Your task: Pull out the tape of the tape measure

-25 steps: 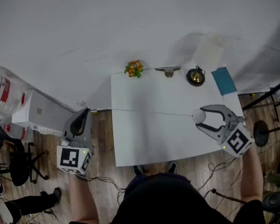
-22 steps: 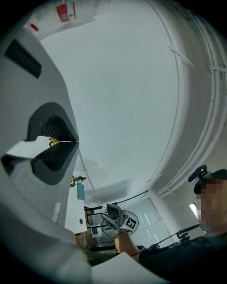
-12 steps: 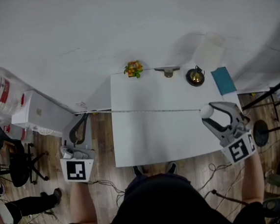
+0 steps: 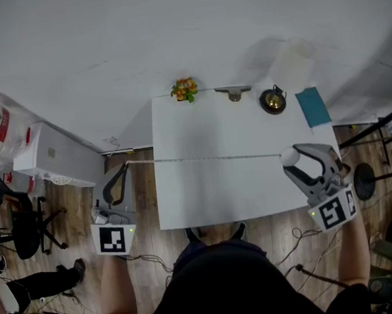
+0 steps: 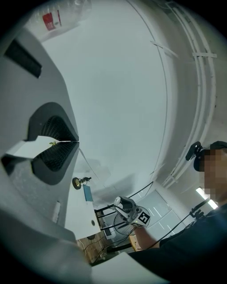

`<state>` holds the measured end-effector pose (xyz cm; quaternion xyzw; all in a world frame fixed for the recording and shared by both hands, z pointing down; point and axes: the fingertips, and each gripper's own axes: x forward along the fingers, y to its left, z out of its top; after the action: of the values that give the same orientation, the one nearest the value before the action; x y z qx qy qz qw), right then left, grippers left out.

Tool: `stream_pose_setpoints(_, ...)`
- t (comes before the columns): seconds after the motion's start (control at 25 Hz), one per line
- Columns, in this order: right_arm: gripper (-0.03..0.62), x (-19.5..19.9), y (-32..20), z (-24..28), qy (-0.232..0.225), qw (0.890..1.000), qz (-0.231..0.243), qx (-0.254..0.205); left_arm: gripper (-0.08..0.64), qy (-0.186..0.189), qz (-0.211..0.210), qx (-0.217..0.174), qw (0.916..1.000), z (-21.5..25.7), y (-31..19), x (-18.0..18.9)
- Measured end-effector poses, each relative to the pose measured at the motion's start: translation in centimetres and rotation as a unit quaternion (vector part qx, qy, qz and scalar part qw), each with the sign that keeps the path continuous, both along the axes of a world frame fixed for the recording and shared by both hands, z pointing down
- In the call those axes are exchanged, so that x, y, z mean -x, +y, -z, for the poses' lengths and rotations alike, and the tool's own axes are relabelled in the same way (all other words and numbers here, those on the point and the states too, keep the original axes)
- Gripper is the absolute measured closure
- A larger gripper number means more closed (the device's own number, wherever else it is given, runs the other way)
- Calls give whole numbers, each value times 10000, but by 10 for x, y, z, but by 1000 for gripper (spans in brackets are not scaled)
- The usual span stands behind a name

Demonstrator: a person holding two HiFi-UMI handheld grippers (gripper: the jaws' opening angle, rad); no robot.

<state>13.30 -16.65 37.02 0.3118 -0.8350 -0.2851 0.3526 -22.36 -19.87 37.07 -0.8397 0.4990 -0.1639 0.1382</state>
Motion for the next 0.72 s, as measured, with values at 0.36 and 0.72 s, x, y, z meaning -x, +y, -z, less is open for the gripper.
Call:
stream_pose_setpoints(0.36,373,-8,-3,-40,126,9991,-90,401,551,-29,64,464,9989,-47,-1,-9)
stream_pose_setpoints(0.72,371,-13,-5,-97,265,9955,-106,903,551,8,77,939,9956,-95,0,-22)
